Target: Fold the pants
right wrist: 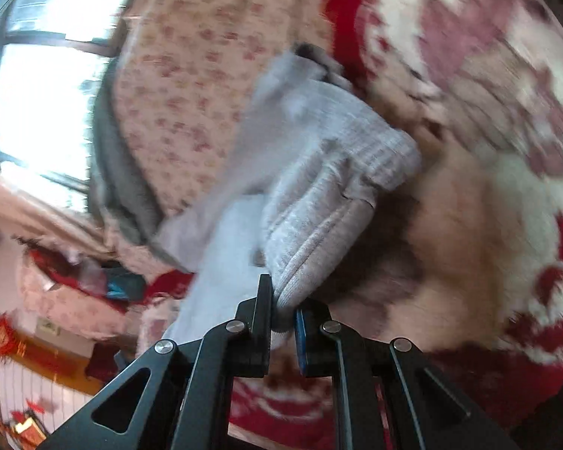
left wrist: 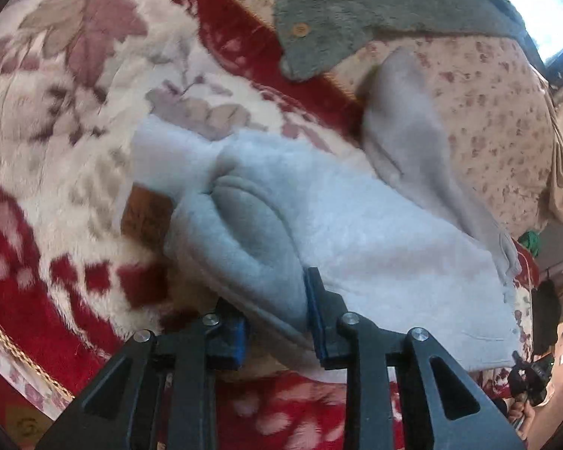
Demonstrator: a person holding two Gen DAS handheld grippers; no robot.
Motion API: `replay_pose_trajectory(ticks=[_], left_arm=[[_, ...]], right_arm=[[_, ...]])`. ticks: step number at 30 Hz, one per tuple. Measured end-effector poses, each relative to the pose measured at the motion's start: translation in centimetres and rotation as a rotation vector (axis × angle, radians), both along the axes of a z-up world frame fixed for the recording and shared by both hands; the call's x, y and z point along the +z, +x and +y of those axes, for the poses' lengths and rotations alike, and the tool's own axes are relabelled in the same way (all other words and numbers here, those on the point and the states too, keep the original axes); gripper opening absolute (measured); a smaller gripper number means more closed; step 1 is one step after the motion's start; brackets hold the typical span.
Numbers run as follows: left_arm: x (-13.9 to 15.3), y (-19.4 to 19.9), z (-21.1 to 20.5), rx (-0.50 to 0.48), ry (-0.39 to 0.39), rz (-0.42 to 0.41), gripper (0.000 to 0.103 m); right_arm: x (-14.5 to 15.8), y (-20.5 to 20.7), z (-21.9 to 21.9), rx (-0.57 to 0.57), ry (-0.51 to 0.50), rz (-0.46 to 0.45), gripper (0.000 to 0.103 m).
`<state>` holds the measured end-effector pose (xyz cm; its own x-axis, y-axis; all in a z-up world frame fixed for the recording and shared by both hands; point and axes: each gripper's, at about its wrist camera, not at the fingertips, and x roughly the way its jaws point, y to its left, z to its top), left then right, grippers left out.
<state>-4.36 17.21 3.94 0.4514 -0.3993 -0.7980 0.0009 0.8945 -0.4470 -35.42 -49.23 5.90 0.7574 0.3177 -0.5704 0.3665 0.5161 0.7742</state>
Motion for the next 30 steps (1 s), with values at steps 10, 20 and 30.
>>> replay_pose_trajectory(ticks=[10,20,30], left_arm=[[2.1,-0.6,-0.6,-0.026,-0.007,-0.077,0.028],[1.0,-2.2,2.5,0.034,0.039,-0.020,0.064],[5.6,-1.4,-0.3,0.038,0.068,-0.168,0.082]], right_arm=[[3.9,1.2,0.3,0.050,-0.176,0.013,0.011],[2.8,-2.4,-0.9,0.004,-0.142,0.108,0.015],[5.8,4.8,5.6,0.225,-0.328,0.057,0.023]])
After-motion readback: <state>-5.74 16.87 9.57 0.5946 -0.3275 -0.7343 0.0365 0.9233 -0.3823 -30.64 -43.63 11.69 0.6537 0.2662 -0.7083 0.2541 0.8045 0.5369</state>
